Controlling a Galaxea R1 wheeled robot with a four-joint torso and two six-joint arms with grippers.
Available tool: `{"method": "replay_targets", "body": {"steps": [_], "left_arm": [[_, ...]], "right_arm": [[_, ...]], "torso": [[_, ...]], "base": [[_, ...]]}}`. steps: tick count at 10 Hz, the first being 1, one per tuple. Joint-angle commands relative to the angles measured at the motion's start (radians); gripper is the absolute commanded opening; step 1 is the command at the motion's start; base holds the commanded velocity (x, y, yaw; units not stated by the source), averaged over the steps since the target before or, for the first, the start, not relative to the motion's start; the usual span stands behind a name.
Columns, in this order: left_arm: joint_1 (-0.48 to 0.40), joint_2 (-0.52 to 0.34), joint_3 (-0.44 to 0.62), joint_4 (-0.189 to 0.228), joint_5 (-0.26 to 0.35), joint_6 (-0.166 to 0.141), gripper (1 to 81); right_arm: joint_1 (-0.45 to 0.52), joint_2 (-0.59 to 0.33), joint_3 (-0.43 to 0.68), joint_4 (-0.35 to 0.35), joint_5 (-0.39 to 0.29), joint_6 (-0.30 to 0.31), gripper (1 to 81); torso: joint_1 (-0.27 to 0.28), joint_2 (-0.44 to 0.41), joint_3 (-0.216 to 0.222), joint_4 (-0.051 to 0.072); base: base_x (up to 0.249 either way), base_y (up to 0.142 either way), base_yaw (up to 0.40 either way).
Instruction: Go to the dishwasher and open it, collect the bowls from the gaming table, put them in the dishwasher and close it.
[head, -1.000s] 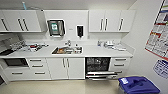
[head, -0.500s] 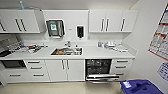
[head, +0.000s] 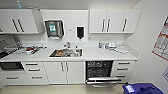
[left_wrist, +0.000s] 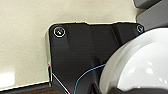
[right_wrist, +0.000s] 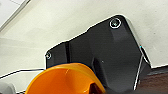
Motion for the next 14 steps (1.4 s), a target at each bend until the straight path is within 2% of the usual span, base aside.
{"method": "replay_targets", "body": {"steps": [1, 14], "left_arm": [[-0.034, -0.017, 0.004, 0.006, 0.03, 0.004, 1.0], [-0.034, -0.01, 0.004, 0.009, 0.03, 0.005, 1.0]], "right_arm": [[0.036, -0.021, 0.006, -0.016, -0.038, 0.0, 1.0], [0.034, -0.021, 0.002, -0.015, -0.038, 0.001, 1.0]], "torso": [[0.0, 0.0, 0.0, 0.0], [0.0, 0.0, 0.0, 0.0]], "base": [[0.138, 0.0, 0.0], [0.138, 0.0, 0.0]]}}
